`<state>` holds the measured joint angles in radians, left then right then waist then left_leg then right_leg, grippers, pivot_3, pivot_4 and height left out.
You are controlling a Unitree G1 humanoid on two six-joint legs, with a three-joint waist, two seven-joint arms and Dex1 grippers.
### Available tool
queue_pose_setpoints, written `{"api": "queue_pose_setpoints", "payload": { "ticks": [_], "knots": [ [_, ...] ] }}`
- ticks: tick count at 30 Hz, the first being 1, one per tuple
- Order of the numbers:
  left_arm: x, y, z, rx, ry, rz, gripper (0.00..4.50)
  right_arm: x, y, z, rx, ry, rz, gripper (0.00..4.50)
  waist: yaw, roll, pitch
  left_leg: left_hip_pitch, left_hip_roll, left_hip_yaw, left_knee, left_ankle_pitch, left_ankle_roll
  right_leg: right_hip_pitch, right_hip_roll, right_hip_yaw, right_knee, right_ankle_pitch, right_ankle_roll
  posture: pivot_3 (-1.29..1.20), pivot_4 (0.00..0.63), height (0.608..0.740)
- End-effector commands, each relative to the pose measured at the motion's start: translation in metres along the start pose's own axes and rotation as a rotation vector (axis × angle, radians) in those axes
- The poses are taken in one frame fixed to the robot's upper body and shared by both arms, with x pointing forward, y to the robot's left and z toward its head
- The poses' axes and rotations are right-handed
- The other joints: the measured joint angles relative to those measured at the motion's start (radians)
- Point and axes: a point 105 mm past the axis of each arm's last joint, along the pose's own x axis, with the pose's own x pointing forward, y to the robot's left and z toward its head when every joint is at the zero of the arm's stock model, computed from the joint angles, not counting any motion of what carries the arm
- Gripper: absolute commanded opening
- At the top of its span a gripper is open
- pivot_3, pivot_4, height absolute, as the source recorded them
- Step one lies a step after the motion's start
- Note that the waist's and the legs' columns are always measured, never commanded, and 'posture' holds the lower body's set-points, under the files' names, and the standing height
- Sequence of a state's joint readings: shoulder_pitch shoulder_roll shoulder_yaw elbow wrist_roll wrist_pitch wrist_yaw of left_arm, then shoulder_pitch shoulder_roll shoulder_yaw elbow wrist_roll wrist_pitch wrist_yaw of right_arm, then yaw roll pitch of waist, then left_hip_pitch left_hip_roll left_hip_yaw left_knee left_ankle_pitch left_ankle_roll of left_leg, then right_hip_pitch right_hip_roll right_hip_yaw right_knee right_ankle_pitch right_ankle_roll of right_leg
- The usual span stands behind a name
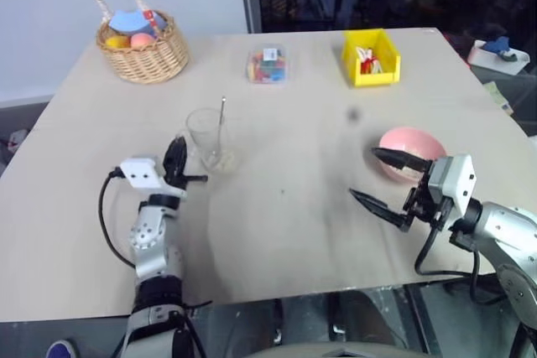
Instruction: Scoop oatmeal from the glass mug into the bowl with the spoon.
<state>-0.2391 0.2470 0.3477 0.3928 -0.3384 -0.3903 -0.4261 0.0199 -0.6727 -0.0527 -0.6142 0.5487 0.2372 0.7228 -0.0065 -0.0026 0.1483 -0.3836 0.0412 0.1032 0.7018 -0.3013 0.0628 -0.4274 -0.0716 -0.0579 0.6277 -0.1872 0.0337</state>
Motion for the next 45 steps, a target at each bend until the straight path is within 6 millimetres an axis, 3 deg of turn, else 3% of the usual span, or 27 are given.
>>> {"api": "queue_pose_setpoints", "payload": {
  "ticks": [1,5,6,8,10,12,15,18,22,26,33,36,41,45],
  "knots": [
    [-0.013,0.003,-0.014,-0.017,0.062,0.017,0.00,0.000,0.000,0.009,-0.035,-0.025,0.005,4.05,-0.003,0.000,0.000,0.000,0.000,0.000,0.000,0.000,0.000,0.000,0.000,0.000,0.000,0.000,0.000,0.00,0.150,0.740],
    [-0.017,0.004,-0.014,-0.021,0.071,0.015,0.00,-0.001,0.001,0.009,-0.032,-0.023,0.010,4.05,-0.005,0.000,0.000,0.000,0.000,0.000,0.000,0.000,0.000,0.000,0.000,0.000,0.000,-0.001,-0.001,0.00,0.150,0.740],
    [-0.018,0.005,-0.013,-0.019,0.071,0.017,0.74,-0.001,0.002,0.008,-0.031,-0.023,0.012,4.07,-0.005,0.000,0.000,0.000,0.001,0.000,0.000,0.000,0.000,0.000,0.000,0.000,0.000,-0.001,-0.002,0.00,0.150,0.740],
    [-0.019,0.007,-0.013,-0.021,0.075,0.025,1.29,-0.001,0.002,0.008,-0.030,-0.022,0.017,4.07,-0.006,0.000,0.000,0.000,0.001,0.000,0.000,0.000,0.000,0.000,0.000,0.000,0.000,-0.001,-0.002,0.00,0.150,0.740],
    [-0.020,0.008,-0.013,-0.021,0.080,0.031,2.36,-0.002,0.002,0.008,-0.031,-0.020,0.022,4.07,-0.007,0.000,0.000,0.000,0.001,0.000,0.000,0.000,0.000,0.000,0.000,0.001,0.000,-0.001,-0.002,0.00,0.150,0.740],
    [-0.021,0.008,-0.013,-0.023,0.082,0.033,2.83,-0.003,0.002,0.008,-0.031,-0.019,0.023,4.07,-0.007,0.000,0.000,0.000,0.002,0.000,0.000,0.000,0.000,0.000,0.000,0.001,0.000,-0.001,-0.002,0.00,0.150,0.740],
    [-0.027,0.007,-0.010,-0.023,0.088,0.023,2.83,-0.006,0.003,0.009,-0.034,-0.015,0.026,4.07,-0.007,0.000,0.000,0.000,0.002,0.001,0.000,-0.001,0.001,0.000,0.000,0.001,0.000,-0.002,-0.002,0.00,0.150,0.740],
    [-0.046,0.004,-0.003,-0.013,0.121,-0.027,2.83,-0.016,0.010,0.010,-0.030,0.006,0.037,4.07,-0.007,0.000,0.000,-0.001,0.004,0.001,0.000,-0.001,0.001,-0.001,0.000,0.001,-0.001,-0.002,-0.003,0.00,0.150,0.740],
    [-0.077,-0.013,0.018,-0.021,0.178,-0.186,2.83,-0.039,0.013,0.003,-0.012,0.074,-0.010,4.07,-0.005,-0.003,0.001,-0.002,0.006,0.002,-0.002,-0.003,0.002,-0.004,0.000,0.001,-0.002,-0.002,-0.002,0.00,0.150,0.740],
    [-0.105,-0.039,0.027,-0.041,0.313,-0.420,2.83,-0.070,0.009,-0.018,0.012,0.200,-0.122,4.07,0.015,-0.005,0.002,-0.004,0.006,0.000,-0.001,-0.003,0.002,-0.005,-0.002,-0.001,-0.002,-0.006,0.000,0.00,0.150,0.740],
    [-0.099,-0.054,0.039,-0.055,0.351,-0.513,2.83,-0.114,0.002,-0.049,0.042,0.331,-0.225,4.07,0.021,-0.005,0.002,-0.002,0.006,0.001,-0.001,-0.006,-0.003,-0.005,-0.005,-0.001,-0.002,-0.006,0.000,0.00,0.150,0.740],
    [-0.091,-0.045,0.043,-0.050,0.345,-0.477,2.83,-0.120,0.001,-0.052,0.051,0.334,-0.244,4.07,0.021,-0.005,0.002,-0.004,0.006,0.001,-0.001,-0.005,-0.001,-0.006,-0.002,-0.001,-0.002,-0.006,0.000,0.00,0.150,0.740],
    [-0.071,0.007,0.050,-0.026,0.342,-0.321,2.83,-0.126,0.002,-0.063,0.075,0.349,-0.251,4.07,0.021,-0.005,0.002,-0.004,0.008,0.001,-0.001,-0.004,0.001,-0.006,0.000,-0.001,-0.002,-0.007,-0.001,0.00,0.150,0.740],
    [-0.065,0.018,0.056,0.001,0.348,-0.331,2.83,-0.125,0.005,-0.068,0.086,0.344,-0.244,4.07,0.021,-0.004,0.002,-0.003,0.007,0.001,-0.001,-0.004,0.001,-0.006,0.000,-0.001,-0.002,-0.007,-0.001,0.00,0.150,0.740]
  ]
}}
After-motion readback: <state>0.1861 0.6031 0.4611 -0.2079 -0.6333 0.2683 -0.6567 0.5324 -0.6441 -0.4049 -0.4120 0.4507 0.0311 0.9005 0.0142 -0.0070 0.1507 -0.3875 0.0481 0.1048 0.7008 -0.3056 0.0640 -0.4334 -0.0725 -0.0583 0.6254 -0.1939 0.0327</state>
